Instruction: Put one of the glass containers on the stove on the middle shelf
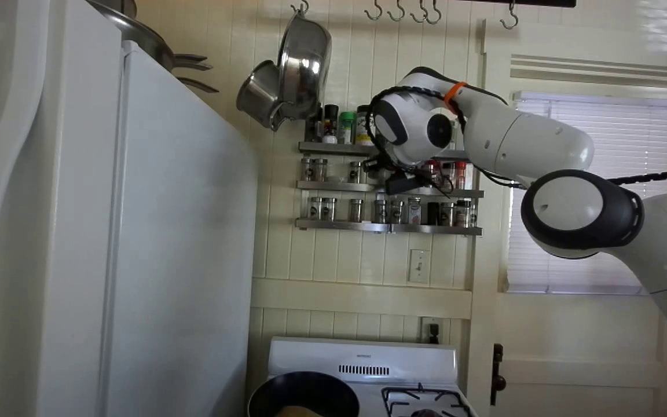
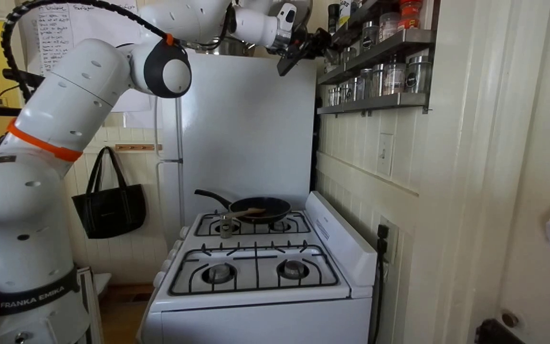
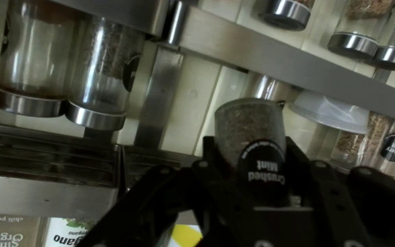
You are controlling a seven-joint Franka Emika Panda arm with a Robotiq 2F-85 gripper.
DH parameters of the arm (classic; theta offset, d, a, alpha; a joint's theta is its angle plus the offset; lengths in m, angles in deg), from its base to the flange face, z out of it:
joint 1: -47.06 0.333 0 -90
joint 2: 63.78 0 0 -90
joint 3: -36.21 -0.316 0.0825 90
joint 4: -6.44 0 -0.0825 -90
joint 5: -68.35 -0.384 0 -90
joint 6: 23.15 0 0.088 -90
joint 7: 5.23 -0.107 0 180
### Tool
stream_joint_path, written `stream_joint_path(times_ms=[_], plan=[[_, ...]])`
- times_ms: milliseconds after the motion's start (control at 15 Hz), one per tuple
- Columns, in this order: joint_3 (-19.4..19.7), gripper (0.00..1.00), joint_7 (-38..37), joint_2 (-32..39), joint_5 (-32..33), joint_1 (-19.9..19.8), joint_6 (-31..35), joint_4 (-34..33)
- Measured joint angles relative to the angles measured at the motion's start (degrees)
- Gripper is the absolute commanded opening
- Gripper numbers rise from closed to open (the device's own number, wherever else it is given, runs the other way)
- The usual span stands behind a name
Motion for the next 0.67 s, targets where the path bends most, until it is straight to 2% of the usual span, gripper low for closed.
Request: stream_joint_path(times_ms=[333, 400, 667], plan=[[0.9, 0.23, -0.5, 1.3, 2.0, 0.1, -2.7, -0.7], [1.1, 0.48, -0.6, 1.6, 2.1, 0.1, -3.3, -0.8], [1.3, 0.48, -1.0, 2.5, 2.2, 0.1, -4.2, -1.3]])
